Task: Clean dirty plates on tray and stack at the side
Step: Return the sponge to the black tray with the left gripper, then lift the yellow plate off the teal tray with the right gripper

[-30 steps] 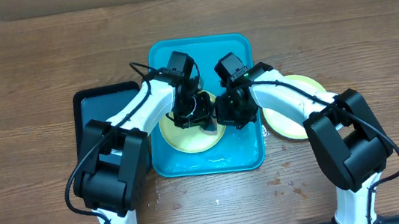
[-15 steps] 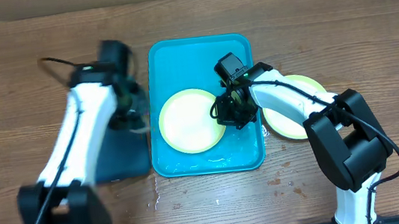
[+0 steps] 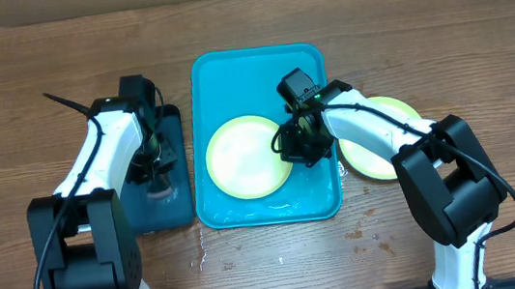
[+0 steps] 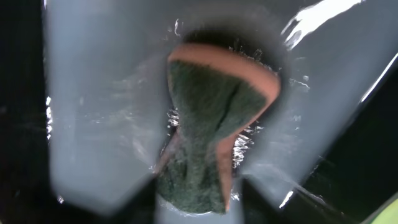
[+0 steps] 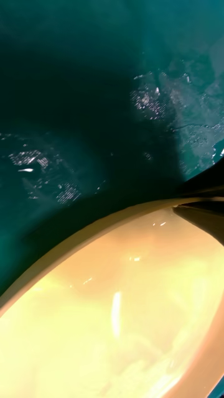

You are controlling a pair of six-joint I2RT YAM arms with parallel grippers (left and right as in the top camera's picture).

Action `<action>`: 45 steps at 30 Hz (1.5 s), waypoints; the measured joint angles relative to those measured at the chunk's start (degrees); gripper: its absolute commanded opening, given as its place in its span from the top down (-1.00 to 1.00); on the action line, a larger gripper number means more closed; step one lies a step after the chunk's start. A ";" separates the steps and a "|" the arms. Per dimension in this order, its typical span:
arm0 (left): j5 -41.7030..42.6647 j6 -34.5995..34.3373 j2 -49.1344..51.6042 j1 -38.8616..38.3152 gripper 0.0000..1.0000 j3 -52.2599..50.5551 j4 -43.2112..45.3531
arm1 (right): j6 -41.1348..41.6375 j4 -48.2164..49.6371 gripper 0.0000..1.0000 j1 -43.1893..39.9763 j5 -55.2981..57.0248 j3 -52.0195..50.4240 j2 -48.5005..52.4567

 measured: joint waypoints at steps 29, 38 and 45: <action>10.97 1.73 -37.97 7.34 -1.00 40.65 -25.31 | -21.79 12.59 0.92 27.23 32.00 29.20 -1.55; 10.97 1.73 -42.91 7.34 -0.99 40.79 -26.27 | -27.85 14.95 0.92 35.23 52.89 29.16 -0.52; 10.97 1.73 -41.75 7.34 -1.00 40.79 -26.27 | -33.24 15.96 0.92 41.83 66.03 29.16 -0.52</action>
